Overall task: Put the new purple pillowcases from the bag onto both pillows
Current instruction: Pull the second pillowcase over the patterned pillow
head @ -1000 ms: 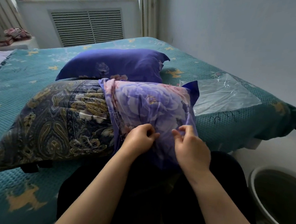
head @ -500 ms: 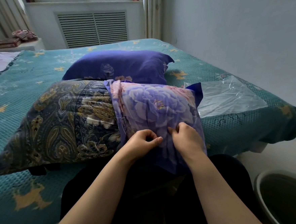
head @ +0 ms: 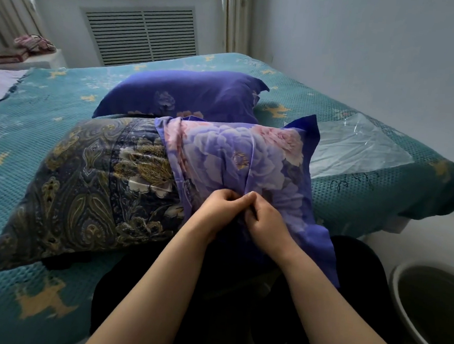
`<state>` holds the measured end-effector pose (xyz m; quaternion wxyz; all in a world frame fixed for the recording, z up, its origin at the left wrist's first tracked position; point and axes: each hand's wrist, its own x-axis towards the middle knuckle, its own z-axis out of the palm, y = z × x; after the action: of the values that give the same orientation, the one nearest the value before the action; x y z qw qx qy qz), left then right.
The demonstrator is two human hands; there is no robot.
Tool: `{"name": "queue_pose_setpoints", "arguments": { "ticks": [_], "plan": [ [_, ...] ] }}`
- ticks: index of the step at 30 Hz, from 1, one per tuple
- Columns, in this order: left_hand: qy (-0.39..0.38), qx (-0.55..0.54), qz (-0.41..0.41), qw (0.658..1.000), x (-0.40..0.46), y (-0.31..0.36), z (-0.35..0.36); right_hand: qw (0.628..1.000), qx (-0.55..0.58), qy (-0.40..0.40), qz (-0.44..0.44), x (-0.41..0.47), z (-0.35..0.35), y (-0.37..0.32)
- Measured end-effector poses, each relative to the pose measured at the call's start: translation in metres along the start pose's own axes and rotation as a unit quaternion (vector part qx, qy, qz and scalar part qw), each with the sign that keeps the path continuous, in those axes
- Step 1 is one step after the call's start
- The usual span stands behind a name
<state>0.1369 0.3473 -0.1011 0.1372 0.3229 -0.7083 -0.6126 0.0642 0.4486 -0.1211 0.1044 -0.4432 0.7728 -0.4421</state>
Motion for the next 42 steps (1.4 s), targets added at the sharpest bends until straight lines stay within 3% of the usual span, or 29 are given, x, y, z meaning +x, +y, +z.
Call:
{"name": "queue_pose_setpoints", "arguments": {
  "ticks": [5,7,10,12,13,17,18,22,28,31,33,35,37,39,42],
  "plan": [
    [0.054,0.029,-0.005,0.998,0.013,0.005,0.019,0.993,0.112,0.023,0.033,-0.017,0.001,0.014],
    [0.065,0.09,0.009,0.994,0.014,0.002,0.025,0.983,0.132,0.121,0.047,-0.023,-0.005,0.018],
    [0.09,0.14,0.028,0.986,0.012,0.0,0.023,0.948,0.008,0.307,0.083,-0.019,-0.028,0.038],
    [0.095,0.105,0.029,0.99,0.012,-0.002,0.02,0.94,-0.109,0.273,0.172,-0.018,-0.032,0.059],
    [0.091,0.079,0.028,0.992,0.012,-0.003,0.02,0.938,-0.115,0.243,0.216,-0.024,-0.024,0.067],
    [0.073,0.009,0.033,0.997,0.01,-0.001,0.023,0.928,0.075,0.133,0.34,-0.053,0.011,0.065],
    [0.07,0.007,0.035,0.997,0.009,-0.001,0.023,0.926,0.071,0.111,0.353,-0.056,0.012,0.066],
    [0.071,0.024,0.03,0.997,0.008,-0.006,0.019,0.937,-0.107,0.104,0.314,-0.046,-0.024,0.068],
    [0.076,0.094,0.033,0.992,0.002,-0.008,0.021,0.929,-0.13,0.022,0.346,0.002,-0.047,0.049],
    [0.068,0.148,0.043,0.986,-0.01,-0.002,0.022,0.929,-0.142,0.047,0.337,0.013,-0.028,0.048],
    [0.121,0.266,0.077,0.953,-0.026,-0.001,0.017,0.932,-0.144,0.079,0.322,0.014,-0.021,0.048],
    [0.251,0.364,0.137,0.886,-0.044,-0.006,0.004,0.936,-0.152,0.094,0.305,0.015,-0.022,0.051],
    [0.366,0.338,0.186,0.847,-0.054,-0.011,-0.017,0.941,-0.154,0.101,0.284,0.016,-0.023,0.051],
    [0.415,0.295,0.158,0.846,-0.051,-0.019,-0.038,0.945,-0.157,0.109,0.266,0.017,-0.025,0.05],
    [0.34,0.351,0.037,0.872,-0.032,-0.024,-0.048,0.95,-0.152,0.128,0.24,0.018,-0.026,0.048]
  ]
}}
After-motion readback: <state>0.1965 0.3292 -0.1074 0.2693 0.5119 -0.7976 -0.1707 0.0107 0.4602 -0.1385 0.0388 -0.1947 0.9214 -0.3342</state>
